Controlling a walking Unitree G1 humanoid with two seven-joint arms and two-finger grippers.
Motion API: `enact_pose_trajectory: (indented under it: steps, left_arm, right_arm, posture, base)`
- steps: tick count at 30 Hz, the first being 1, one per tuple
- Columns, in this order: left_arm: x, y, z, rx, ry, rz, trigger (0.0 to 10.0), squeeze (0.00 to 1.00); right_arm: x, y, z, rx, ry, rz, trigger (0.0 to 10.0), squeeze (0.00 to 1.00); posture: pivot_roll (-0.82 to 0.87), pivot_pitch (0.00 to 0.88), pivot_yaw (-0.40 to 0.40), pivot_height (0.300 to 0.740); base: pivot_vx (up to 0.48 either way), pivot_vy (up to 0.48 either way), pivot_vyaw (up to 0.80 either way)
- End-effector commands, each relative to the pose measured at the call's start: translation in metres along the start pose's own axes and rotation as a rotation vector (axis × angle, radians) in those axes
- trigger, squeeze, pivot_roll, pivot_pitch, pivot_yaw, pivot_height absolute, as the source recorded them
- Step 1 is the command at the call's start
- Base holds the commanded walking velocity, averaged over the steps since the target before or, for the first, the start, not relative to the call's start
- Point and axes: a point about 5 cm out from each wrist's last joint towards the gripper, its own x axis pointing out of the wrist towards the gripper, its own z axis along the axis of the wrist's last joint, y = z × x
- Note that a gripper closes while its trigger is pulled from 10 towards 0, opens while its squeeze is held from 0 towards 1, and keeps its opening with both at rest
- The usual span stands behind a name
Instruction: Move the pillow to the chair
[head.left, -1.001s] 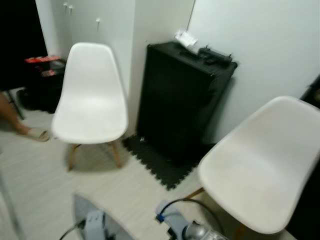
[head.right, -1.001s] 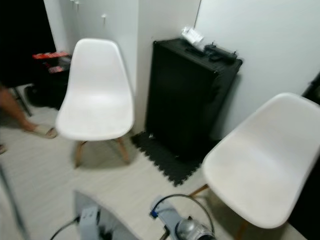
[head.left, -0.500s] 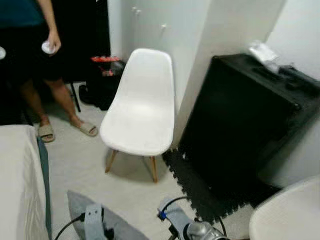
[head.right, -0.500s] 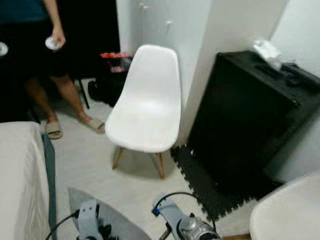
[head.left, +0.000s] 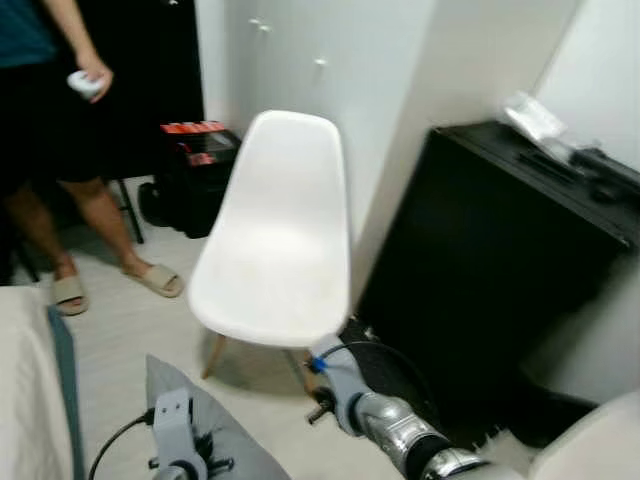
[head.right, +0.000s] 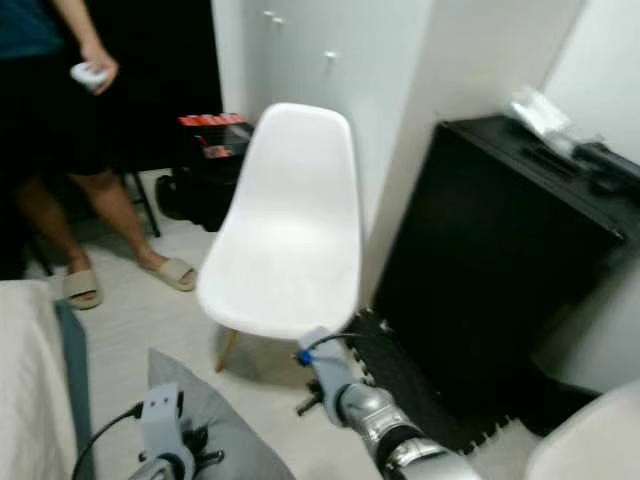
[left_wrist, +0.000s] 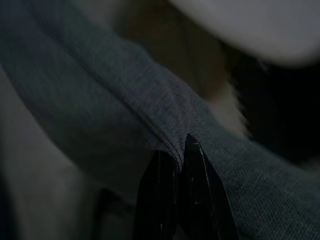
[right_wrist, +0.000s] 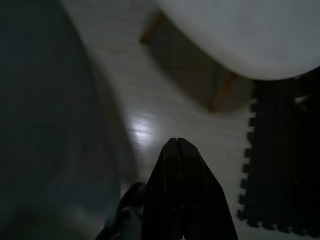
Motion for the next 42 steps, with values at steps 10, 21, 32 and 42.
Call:
enact_pose_trajectory:
  steps: [10, 21, 32, 42]
  left_arm:
    - [0.0, 0.013, 0.096, 0.037, -0.481, 0.055, 10.0, 0.0]
    - [-0.015, -0.073, 0.182, 0.13, -0.839, -0.237, 10.0, 0.0]
    - [-0.023, -0.093, 0.191, 0.114, -0.878, -0.282, 10.0, 0.0]
    - [-0.021, -0.105, 0.164, 0.143, -0.74, -0.38, 10.0, 0.0]
  right_arm:
    - [-0.004, 0.0, -0.03, -0.013, 0.126, -0.042, 10.0, 0.0]
    - [-0.008, 0.001, -0.049, -0.089, 0.221, -0.053, 10.0, 0.0]
    - [-0.009, 0.001, -0.053, -0.113, 0.231, -0.054, 10.0, 0.0]
    - [-0.01, 0.002, -0.058, -0.13, 0.247, -0.054, 10.0, 0.0]
  posture:
    - [0.13, 0.025, -0.151, 0.716]
    - [0.14, 0.024, -0.167, 0.716]
    - [0.13, 0.023, -0.167, 0.716]
    - [0.12, 0.046, -0.164, 0.716]
  base:
    - [0.349, 0.0, 0.0]
    - [0.354, 0.0, -0.38]
    - [0.355, 0.0, -0.18]
    - [0.034, 0.0, 0.0]
